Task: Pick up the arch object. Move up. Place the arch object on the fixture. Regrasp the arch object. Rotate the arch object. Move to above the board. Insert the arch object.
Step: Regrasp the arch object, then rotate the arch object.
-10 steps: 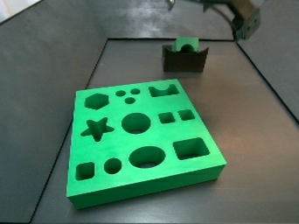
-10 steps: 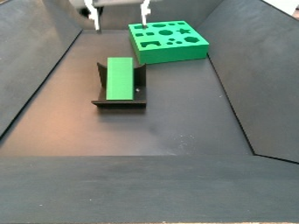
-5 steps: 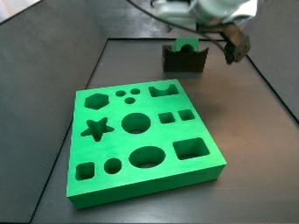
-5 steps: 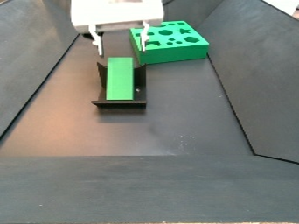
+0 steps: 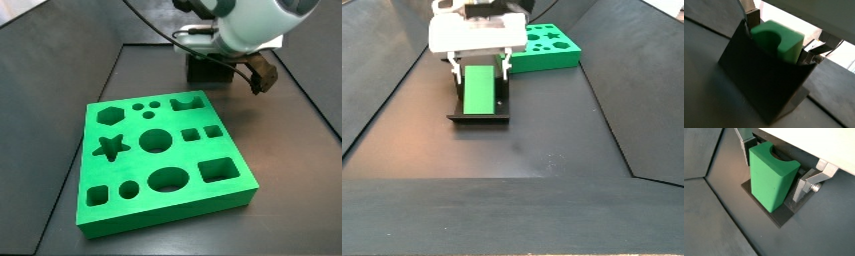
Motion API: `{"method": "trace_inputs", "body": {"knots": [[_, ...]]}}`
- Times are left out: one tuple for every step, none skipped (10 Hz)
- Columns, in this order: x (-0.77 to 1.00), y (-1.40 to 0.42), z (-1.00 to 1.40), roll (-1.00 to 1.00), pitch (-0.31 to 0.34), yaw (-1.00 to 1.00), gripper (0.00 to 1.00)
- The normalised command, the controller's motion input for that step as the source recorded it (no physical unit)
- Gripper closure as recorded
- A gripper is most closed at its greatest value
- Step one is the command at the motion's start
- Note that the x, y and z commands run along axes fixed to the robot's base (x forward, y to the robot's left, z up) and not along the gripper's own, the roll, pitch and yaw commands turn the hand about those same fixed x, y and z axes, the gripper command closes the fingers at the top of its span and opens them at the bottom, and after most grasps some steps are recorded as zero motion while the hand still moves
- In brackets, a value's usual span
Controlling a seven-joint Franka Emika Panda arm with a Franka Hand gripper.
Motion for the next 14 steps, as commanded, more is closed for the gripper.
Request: {"method": "trace_inputs", "body": {"knots": [[0.03, -0.01, -0.19, 0.05, 0.013, 0.0, 0.0], [0.01, -0.02, -0.17, 0.05, 0.006, 0.01, 0.0], [0.01, -0.02, -0.17, 0.05, 0.007, 0.01, 0.0], [0.01, -0.02, -0.17, 0.05, 0.007, 0.01, 0.0], [0.01, -0.02, -0.17, 0.05, 0.007, 0.01, 0.0], [0.0, 0.0, 0.0, 0.0, 0.0, 0.0, 1.0], [-0.86, 0.12, 1.0, 0.0, 0.0, 0.0, 1.0], [-0.85, 0.12, 1.0, -0.03, -0.026, 0.0, 1.0], [-0.86, 0.11, 1.0, -0.08, -0.049, 0.02, 1.0], [-0.86, 0.1, 1.0, -0.1, -0.059, 0.02, 1.0], [-0.87, 0.1, 1.0, -0.1, -0.079, 0.01, 1.0], [-0.88, 0.09, 1.0, -0.12, -0.099, 0.0, 1.0], [-0.89, 0.09, 1.0, -0.13, -0.113, -0.02, 1.0], [-0.91, 0.09, 1.0, -0.13, -0.121, -0.04, 1.0]]}}
